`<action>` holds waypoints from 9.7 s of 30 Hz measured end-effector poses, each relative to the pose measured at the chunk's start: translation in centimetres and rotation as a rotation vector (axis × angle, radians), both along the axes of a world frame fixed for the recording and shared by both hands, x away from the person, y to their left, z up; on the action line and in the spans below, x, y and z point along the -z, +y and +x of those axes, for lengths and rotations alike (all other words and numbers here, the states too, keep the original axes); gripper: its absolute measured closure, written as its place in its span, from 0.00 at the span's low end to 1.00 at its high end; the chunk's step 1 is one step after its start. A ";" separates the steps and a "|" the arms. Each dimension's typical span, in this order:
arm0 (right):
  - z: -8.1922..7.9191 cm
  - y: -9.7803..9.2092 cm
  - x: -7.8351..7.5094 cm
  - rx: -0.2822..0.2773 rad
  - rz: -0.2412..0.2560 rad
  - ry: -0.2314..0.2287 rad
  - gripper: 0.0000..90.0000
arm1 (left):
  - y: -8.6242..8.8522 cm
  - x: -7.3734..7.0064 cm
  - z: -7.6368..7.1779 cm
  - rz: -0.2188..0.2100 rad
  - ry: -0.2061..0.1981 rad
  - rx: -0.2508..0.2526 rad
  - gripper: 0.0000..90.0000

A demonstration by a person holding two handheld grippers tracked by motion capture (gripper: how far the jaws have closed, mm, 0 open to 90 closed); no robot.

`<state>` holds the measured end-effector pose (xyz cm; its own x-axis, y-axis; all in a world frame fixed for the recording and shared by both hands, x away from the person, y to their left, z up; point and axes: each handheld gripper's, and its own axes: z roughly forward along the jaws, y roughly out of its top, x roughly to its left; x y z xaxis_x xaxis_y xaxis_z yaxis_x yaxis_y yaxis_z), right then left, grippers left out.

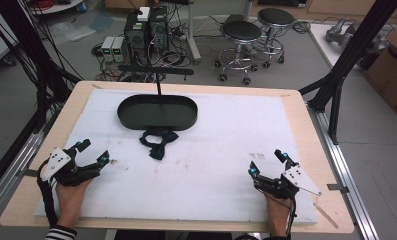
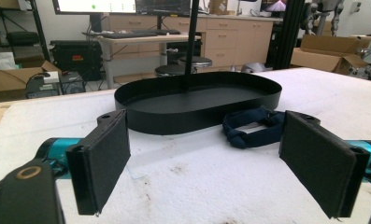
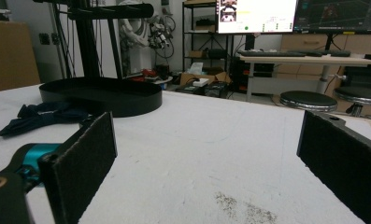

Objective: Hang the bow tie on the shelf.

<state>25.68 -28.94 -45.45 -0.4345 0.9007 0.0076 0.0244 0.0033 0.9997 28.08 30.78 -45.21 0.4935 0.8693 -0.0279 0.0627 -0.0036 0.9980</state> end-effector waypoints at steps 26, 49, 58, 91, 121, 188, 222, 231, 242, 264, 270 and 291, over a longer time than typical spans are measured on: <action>0.1 0.0 0.0 -0.001 0.002 0.005 0.04 | -0.1 -2.6 1.1 -0.022 0.074 -0.001 0.18; 0.0 0.0 0.0 0.000 0.005 0.004 0.04 | -6.3 -8.8 4.7 0.186 0.264 0.201 0.18; 0.0 0.0 0.0 0.000 0.006 0.007 0.04 | -8.8 -9.7 6.5 0.231 0.361 0.235 0.18; 0.0 0.0 0.0 -0.002 0.009 0.009 0.04 | -17.3 -7.5 11.6 0.467 0.665 0.280 0.27; 0.0 0.0 0.0 -0.001 0.011 0.009 0.04 | -19.8 -4.2 13.0 0.564 0.829 0.165 0.51; 0.0 0.0 0.0 0.001 0.004 0.003 0.04 | -17.4 -8.4 10.0 0.300 0.187 0.168 0.84; 0.0 0.1 0.0 0.000 0.005 0.008 0.04 | -13.5 -12.5 12.0 0.182 0.094 0.113 0.83; 0.0 0.1 0.0 -0.001 0.006 0.008 0.04 | -12.3 -13.7 13.2 0.146 0.080 0.083 0.84; 0.0 0.0 0.0 -0.001 0.004 0.010 0.04 | -11.7 -15.8 15.3 0.094 0.060 0.085 0.84; 0.0 0.0 0.0 -0.003 0.006 0.017 0.04 | -13.1 -14.8 18.6 0.065 0.089 0.095 0.84; 0.1 0.0 0.0 -0.001 0.003 0.012 0.04 | -13.7 -14.0 19.0 0.092 0.102 0.104 0.84; 0.0 0.0 0.0 0.000 0.008 0.013 0.04 | -14.4 -11.9 19.5 0.119 0.145 0.108 0.84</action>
<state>25.73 -28.93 -45.44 -0.4346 0.9004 0.0206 0.0379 -0.0046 0.9993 47.56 16.41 -33.31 0.5826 0.8128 -0.0058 0.1987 -0.1355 0.9706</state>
